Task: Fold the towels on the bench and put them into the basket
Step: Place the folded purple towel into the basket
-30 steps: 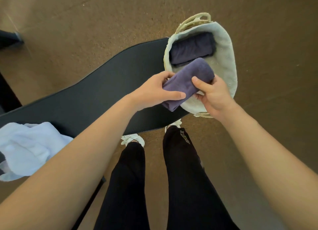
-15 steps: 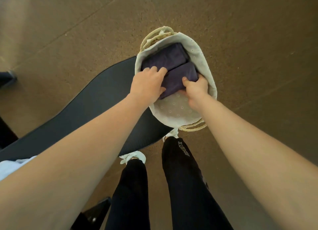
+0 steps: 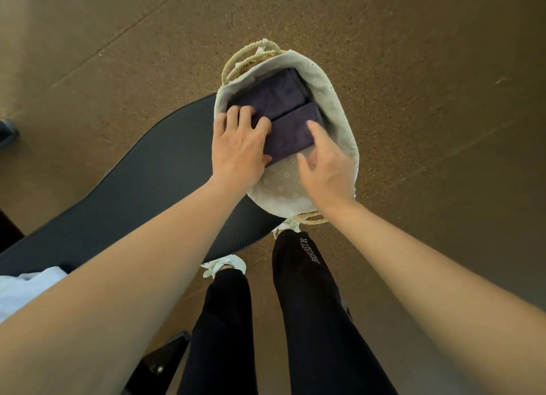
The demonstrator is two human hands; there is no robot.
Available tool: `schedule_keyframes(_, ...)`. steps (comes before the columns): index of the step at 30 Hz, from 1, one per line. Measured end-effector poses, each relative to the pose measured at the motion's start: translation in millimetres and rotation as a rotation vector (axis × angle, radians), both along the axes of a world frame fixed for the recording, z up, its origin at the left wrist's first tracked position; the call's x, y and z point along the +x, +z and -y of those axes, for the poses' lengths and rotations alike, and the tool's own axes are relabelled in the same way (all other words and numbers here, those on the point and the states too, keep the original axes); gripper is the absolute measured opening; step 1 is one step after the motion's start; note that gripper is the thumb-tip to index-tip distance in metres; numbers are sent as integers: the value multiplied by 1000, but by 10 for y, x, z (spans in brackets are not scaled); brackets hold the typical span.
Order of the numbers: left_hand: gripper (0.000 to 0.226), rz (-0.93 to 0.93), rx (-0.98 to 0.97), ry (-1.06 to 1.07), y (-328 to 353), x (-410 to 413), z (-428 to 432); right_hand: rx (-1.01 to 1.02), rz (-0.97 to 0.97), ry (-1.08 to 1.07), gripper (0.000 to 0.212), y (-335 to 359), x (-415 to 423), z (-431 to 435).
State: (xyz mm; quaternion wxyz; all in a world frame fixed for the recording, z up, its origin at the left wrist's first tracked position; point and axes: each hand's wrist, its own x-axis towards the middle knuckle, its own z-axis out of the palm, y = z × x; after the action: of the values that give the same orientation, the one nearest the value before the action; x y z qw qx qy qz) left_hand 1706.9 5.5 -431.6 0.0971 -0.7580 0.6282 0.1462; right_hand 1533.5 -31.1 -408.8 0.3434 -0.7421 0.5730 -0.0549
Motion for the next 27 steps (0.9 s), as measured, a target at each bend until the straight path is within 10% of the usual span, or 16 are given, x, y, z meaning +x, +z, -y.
schedule_keyframes(5,54,58,1,-6,-40,-29,-6,96,-345,571,78,-233,51,145)
schedule_keyframes(15,48,-116,-41,25,112,38,-154,200,-520,638,84,-193,131,276)
schedule_keyframes(27,34,-850,-66,834,760,416,-2087,-4,55,424,23,473,859,-875)
